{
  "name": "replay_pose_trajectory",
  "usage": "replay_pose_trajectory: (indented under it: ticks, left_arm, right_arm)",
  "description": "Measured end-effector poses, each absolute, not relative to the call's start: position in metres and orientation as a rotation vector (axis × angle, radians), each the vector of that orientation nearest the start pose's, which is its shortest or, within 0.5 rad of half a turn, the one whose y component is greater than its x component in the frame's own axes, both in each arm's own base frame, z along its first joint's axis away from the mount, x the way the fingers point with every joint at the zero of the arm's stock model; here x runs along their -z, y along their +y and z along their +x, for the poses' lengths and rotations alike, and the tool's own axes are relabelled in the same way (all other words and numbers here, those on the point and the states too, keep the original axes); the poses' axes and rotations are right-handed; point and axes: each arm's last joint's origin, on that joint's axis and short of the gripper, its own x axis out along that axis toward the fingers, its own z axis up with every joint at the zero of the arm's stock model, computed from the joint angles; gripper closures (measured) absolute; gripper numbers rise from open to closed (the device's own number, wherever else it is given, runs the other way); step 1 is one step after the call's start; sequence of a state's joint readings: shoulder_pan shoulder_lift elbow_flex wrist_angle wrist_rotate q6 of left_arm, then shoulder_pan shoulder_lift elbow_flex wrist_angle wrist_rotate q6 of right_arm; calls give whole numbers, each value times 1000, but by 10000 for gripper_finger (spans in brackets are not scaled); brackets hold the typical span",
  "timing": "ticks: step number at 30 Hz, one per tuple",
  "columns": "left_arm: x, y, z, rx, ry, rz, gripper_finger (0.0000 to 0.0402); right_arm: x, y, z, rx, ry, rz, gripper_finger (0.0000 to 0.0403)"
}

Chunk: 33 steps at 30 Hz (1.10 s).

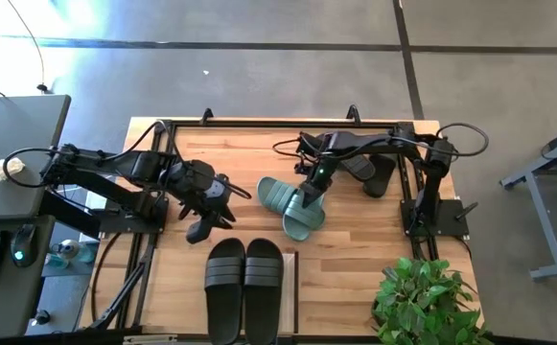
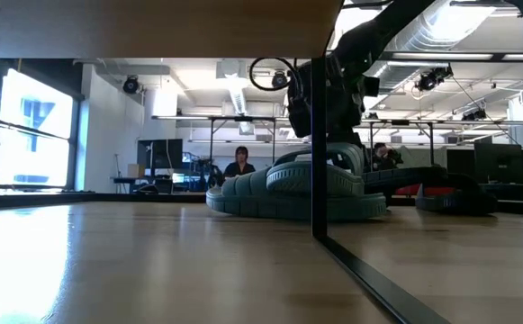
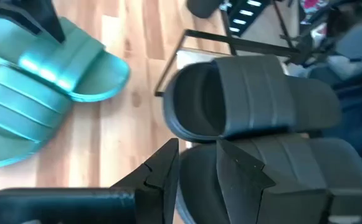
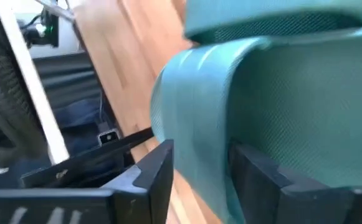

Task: Pick and place slides into the shelf
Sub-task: Put the green slipper under the shelf

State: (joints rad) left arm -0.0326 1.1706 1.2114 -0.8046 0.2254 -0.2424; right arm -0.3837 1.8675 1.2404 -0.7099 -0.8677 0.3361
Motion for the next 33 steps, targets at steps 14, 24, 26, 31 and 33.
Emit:
replay_pose_trajectory:
  ticks: [14,24,26,31,33]
  left_arm:
    - [-350,-11,229,53,780,-298,307]
    - [-352,-8,231,-62,735,-285,307]
    - [-355,-7,233,-84,697,-277,307]
    - [-367,-2,228,-228,573,-227,307]
    - [-372,0,223,-308,526,-209,307]
  right_arm:
    - [-178,-111,338,-223,1145,1044,398]
    - [-245,-114,333,-150,978,890,402]
    - [-263,-115,330,-107,929,851,402]
    - [-315,-117,324,40,779,697,402]
    - [-337,-117,320,88,710,641,402]
